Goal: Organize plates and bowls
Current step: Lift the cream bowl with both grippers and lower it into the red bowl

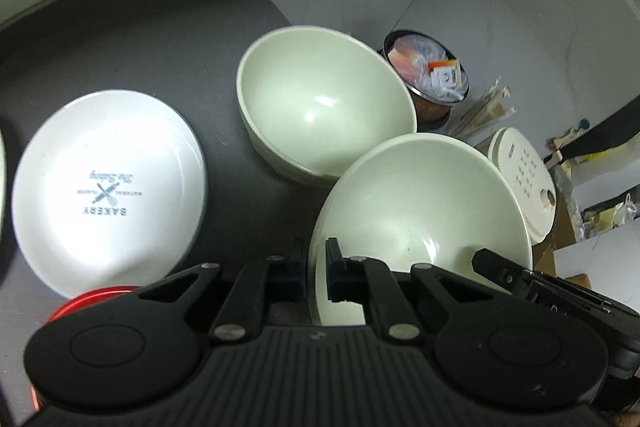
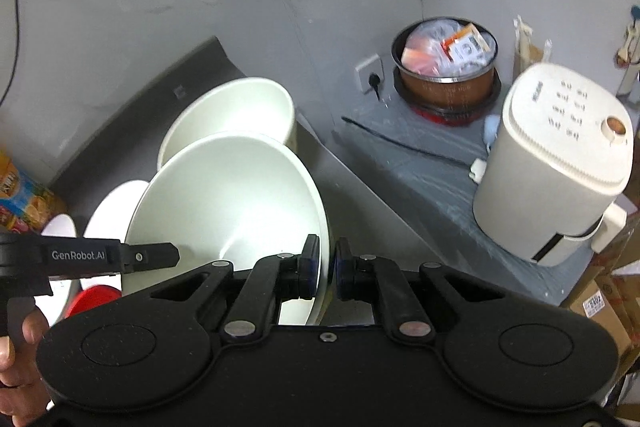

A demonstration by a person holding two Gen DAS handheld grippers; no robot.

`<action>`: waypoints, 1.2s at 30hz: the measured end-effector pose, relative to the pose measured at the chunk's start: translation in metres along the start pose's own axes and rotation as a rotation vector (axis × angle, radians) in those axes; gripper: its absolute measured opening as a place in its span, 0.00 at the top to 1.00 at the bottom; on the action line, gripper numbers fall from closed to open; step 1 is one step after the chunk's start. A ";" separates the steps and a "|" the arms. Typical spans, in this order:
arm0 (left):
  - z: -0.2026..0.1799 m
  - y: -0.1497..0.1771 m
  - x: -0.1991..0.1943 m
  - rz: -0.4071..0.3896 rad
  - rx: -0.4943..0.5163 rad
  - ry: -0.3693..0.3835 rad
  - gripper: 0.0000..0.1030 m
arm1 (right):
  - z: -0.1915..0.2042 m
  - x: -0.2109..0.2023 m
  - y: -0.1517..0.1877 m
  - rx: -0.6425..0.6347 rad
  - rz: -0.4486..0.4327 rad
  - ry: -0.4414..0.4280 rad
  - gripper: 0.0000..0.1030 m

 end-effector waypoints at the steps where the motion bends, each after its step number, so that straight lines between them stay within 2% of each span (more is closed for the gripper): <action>1: 0.001 0.000 -0.004 -0.009 -0.003 0.002 0.92 | 0.002 -0.001 -0.001 -0.003 -0.006 -0.003 0.92; 11: 0.025 0.004 -0.051 -0.095 -0.042 -0.006 0.93 | 0.041 -0.021 -0.010 -0.076 -0.065 -0.061 0.92; 18: 0.048 0.007 -0.079 -0.133 -0.072 -0.016 0.93 | 0.070 -0.028 -0.007 -0.124 -0.072 -0.091 0.92; 28: 0.086 0.026 -0.112 -0.160 -0.120 -0.038 0.93 | 0.106 -0.033 0.007 -0.168 -0.060 -0.128 0.92; 36: 0.111 0.042 -0.117 -0.139 -0.154 -0.049 0.92 | 0.124 -0.031 0.027 -0.184 -0.024 -0.130 0.92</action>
Point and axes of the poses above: each gripper's, at about its wrist camera, not at the fingertips, and x roughly the way its jaws point, z to its left, y to its underside, the point moved 4 cm from there along x, roughly the way its jaws point, and after that the axes turned 5 degrees about -y, right-handed, at the moved point
